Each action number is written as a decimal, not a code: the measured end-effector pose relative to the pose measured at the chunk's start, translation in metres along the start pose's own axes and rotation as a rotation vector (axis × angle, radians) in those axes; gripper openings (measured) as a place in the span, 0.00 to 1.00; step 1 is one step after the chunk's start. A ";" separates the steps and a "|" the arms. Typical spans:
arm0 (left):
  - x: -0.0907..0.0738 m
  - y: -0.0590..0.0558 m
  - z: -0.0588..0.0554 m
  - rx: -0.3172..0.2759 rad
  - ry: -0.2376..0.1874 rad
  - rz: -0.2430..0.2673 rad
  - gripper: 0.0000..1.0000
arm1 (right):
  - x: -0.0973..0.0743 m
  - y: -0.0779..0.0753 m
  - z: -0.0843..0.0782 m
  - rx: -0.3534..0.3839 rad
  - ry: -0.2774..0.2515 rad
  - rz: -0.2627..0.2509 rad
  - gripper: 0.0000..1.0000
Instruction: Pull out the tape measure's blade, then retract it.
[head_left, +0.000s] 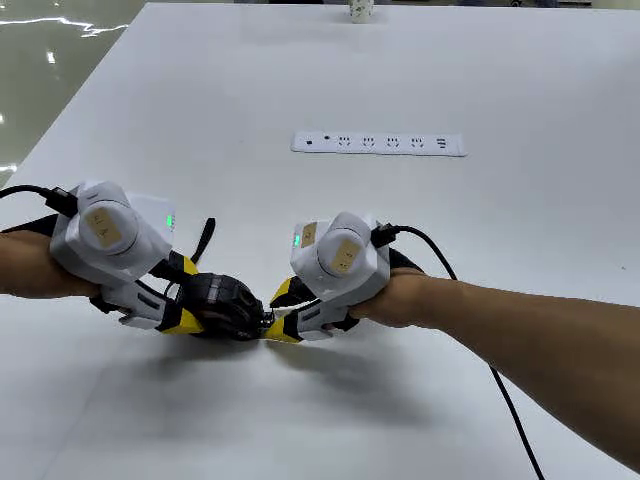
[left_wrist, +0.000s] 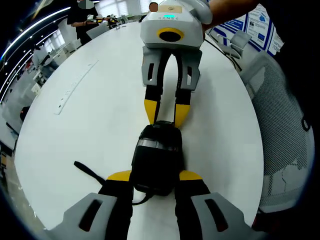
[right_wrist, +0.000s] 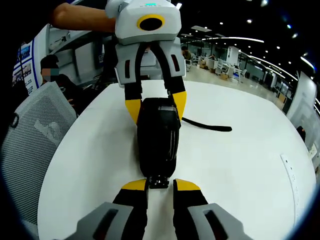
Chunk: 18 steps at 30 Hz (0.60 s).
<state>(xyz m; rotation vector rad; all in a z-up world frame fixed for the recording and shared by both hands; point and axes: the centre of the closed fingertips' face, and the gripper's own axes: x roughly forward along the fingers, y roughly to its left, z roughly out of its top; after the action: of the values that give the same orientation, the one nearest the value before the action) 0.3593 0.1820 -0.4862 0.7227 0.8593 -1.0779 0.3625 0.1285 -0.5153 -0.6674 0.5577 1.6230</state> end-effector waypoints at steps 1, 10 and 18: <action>0.000 0.000 0.000 -0.001 0.001 0.000 0.26 | 0.001 0.000 0.000 -0.001 0.002 0.001 0.16; 0.000 0.000 0.000 -0.007 0.000 0.000 0.26 | 0.007 0.003 -0.002 -0.012 0.019 0.008 0.13; -0.001 0.000 0.001 -0.020 -0.006 -0.002 0.26 | 0.006 0.001 -0.001 -0.008 0.015 -0.006 0.11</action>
<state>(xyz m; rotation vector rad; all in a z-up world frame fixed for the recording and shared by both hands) 0.3597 0.1816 -0.4852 0.7015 0.8649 -1.0716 0.3615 0.1314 -0.5202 -0.6867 0.5600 1.6168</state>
